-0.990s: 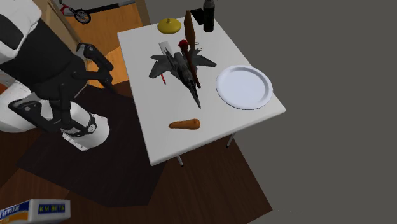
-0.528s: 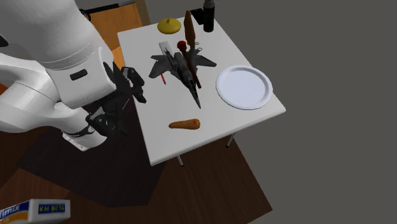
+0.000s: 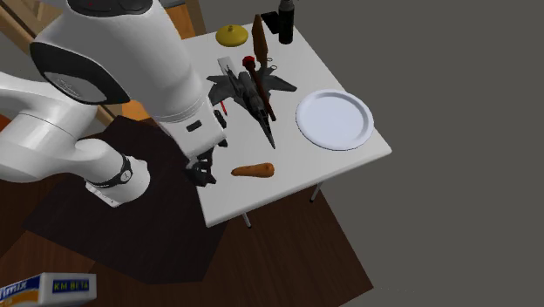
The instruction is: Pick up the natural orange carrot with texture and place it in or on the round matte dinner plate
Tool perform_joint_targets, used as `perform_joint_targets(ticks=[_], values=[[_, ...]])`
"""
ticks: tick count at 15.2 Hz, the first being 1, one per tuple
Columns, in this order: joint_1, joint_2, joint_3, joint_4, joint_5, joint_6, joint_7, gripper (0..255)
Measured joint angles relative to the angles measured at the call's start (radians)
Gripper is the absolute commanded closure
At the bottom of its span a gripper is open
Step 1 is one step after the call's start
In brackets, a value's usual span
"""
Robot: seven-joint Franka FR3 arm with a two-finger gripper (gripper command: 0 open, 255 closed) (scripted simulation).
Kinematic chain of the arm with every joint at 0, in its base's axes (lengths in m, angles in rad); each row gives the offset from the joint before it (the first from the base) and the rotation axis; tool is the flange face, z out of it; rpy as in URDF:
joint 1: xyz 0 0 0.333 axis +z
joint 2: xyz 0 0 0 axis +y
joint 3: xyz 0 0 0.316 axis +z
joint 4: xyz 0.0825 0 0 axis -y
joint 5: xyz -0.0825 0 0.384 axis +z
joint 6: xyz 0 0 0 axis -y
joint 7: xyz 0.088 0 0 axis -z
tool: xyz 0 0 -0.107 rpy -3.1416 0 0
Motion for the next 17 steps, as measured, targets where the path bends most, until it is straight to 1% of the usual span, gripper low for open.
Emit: perform_joint_targets(ticks=[2, 9, 12, 17], values=[[0.016, 0.044, 0.014, -0.026, 0.008, 0.062, -0.003, 0], [0.066, 0.257, 0.063, -0.049, 0.025, 0.27, -0.01, 0], [0.085, 0.369, 0.086, -0.035, 0.022, 0.356, -0.007, 0], [0.088, 0.452, 0.094, -0.045, 0.014, 0.446, -0.003, 0]])
